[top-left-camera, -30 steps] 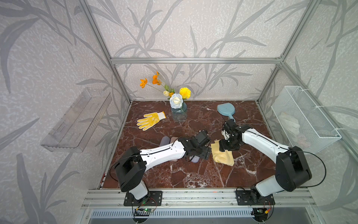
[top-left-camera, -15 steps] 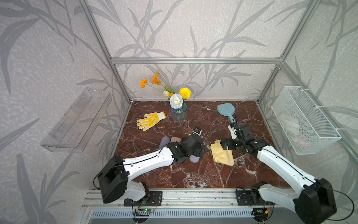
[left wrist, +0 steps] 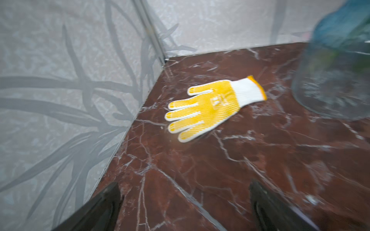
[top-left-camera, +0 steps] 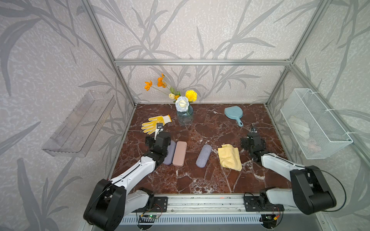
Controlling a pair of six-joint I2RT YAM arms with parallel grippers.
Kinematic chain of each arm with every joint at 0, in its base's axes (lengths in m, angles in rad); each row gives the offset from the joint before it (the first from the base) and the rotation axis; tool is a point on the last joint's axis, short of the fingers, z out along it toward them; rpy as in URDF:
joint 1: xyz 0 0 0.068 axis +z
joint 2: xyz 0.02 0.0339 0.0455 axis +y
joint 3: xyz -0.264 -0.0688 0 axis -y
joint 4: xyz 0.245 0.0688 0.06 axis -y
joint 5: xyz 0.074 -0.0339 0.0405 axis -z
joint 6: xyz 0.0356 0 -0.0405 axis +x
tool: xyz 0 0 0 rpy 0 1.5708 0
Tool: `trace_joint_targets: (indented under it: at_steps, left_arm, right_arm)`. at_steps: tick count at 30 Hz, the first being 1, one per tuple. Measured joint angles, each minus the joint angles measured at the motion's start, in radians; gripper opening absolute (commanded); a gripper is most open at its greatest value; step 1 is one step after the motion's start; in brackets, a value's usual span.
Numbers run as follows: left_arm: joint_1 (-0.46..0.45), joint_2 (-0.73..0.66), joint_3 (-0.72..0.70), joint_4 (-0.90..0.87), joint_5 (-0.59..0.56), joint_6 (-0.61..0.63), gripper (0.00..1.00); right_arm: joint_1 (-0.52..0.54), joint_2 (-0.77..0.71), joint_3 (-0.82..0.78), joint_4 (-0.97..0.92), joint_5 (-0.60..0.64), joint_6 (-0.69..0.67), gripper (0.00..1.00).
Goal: Wipe the eyeglass case
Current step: Reset both arms
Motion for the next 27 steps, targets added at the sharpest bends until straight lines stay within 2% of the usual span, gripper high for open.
trace_joint_targets:
  at_steps: [3,6,11,13,17,21,27]
  left_arm:
    - [0.111,0.018,-0.063,0.106,0.102,0.011,1.0]
    - [0.176,0.067,-0.09,0.212,0.229,0.011,1.0]
    - [0.212,0.199,-0.086,0.371,0.405,0.031,1.0]
    - [0.212,0.267,-0.085,0.423,0.452,0.04,1.0]
    - [0.221,0.375,-0.094,0.54,0.449,0.021,1.0]
    - [0.234,0.379,-0.106,0.603,0.414,-0.003,1.0]
    - [0.235,0.373,-0.101,0.599,0.411,-0.008,1.0]
  right_arm:
    - [-0.045,0.022,-0.019,0.138,-0.047,-0.014,0.99]
    - [-0.101,0.048,-0.04,0.267,-0.126,-0.027,0.99]
    - [-0.113,0.153,-0.08,0.483,-0.294,-0.088,0.99]
    - [-0.109,0.173,-0.093,0.486,-0.333,-0.1,0.99]
    - [-0.108,0.17,-0.093,0.519,-0.366,-0.112,0.99]
    - [-0.108,0.166,-0.093,0.523,-0.38,-0.118,0.99]
    - [-0.108,0.166,-0.093,0.523,-0.387,-0.119,0.99]
